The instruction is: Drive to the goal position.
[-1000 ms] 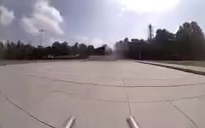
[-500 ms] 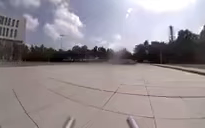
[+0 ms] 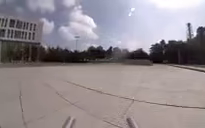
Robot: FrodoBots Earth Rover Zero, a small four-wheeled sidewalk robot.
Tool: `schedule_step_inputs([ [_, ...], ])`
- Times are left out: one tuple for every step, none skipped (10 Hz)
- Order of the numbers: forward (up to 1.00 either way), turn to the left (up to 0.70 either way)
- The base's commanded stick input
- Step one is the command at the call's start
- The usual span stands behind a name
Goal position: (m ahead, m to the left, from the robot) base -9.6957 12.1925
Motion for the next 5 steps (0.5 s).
schedule_step_inputs([
  [0.70, 0.10],
  [0.70, 0.04],
  [0.70, 0.01],
  [0.70, -0.01],
  [0.70, -0.04],
])
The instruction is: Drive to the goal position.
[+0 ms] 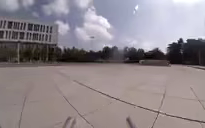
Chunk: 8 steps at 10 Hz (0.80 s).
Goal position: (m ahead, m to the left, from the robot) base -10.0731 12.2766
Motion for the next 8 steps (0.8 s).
schedule_step_inputs([
  [0.70, -0.06],
  [0.70, -0.09],
  [0.70, -0.11],
  [0.70, -0.12],
  [0.70, -0.12],
  [0.70, -0.12],
  [0.70, -0.12],
  [0.70, -0.12],
])
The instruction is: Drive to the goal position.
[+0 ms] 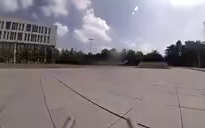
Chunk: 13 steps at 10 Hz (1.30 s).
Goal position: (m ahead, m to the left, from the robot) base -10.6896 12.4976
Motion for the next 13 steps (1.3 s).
schedule_step_inputs([
  [0.70, -0.13],
  [0.70, -0.13],
  [0.70, -0.12],
  [0.70, -0.12],
  [0.70, -0.11],
  [0.70, -0.11],
  [0.70, -0.11],
  [0.70, -0.11],
  [0.70, -0.11],
  [0.70, -0.11],
  [0.70, -0.12],
  [0.70, -0.13],
  [0.70, -0.13],
])
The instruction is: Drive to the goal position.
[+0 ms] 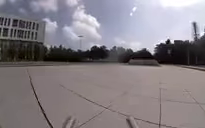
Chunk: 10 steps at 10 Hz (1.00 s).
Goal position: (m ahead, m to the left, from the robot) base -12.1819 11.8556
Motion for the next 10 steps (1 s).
schedule_step_inputs([
  [0.70, -0.13],
  [0.70, -0.13],
  [0.70, -0.13],
  [0.70, -0.13],
  [0.70, -0.14],
  [0.70, -0.14],
  [0.70, -0.14],
  [0.70, -0.14],
  [0.70, -0.13],
  [0.70, -0.13],
])
